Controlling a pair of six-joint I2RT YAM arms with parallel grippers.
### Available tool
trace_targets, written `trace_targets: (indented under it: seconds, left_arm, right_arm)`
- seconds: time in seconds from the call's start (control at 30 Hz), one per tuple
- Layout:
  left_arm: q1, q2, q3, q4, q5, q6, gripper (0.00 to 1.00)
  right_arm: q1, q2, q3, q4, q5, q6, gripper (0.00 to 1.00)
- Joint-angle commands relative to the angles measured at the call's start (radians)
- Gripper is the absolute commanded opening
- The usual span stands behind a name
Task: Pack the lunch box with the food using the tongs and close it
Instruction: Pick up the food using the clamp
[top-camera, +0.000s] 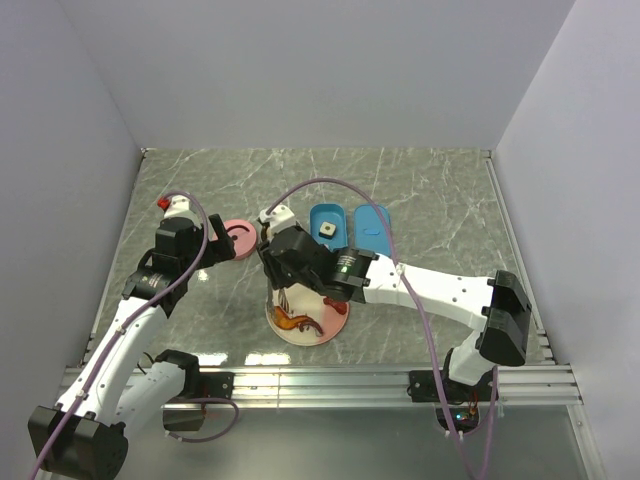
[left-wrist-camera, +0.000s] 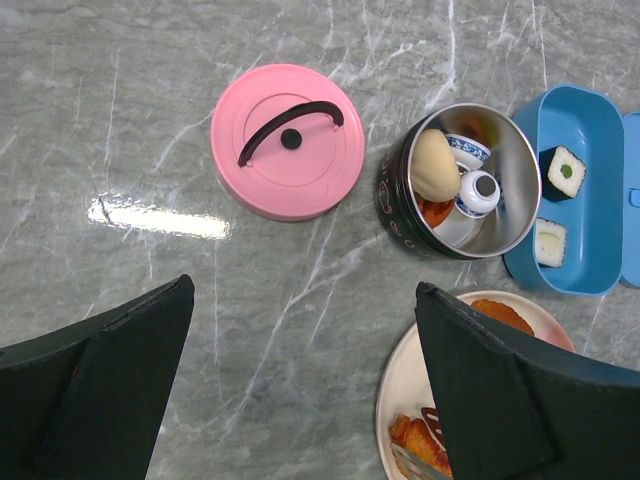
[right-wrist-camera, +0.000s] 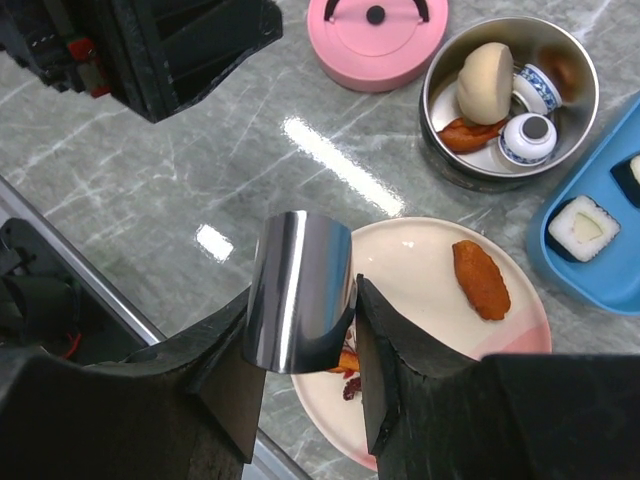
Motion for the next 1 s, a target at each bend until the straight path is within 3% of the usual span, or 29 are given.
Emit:
trace_targets:
  seconds: [0.0, 0.8, 0.9, 0.97]
  left_arm:
    - [-0.004, -0.005, 0.002, 0.023, -0.008, 0.004, 0.99]
    - [-0.004, -0.011, -0.003, 0.023, -0.013, 0.000, 0.99]
    - [-0.004, -0.011, -0.003, 0.023, -0.013, -0.001, 0.99]
    - [-0.004, -0.012, -0.003, 0.021, -0.014, -0.001, 1.00]
  right_arm:
    - [0.018, 0.002, 0.025, 0.051, 0.014, -0.027, 0.44]
    - [0.074, -0.016, -0.021, -0.030, 0.065, -0.011, 0.43]
    - [0.076, -0.005, -0.015, -0.041, 0.066, -0.010, 0.38]
    - [0.074, 0.001, -0.009, -0.052, 0.075, -0.008, 0.29]
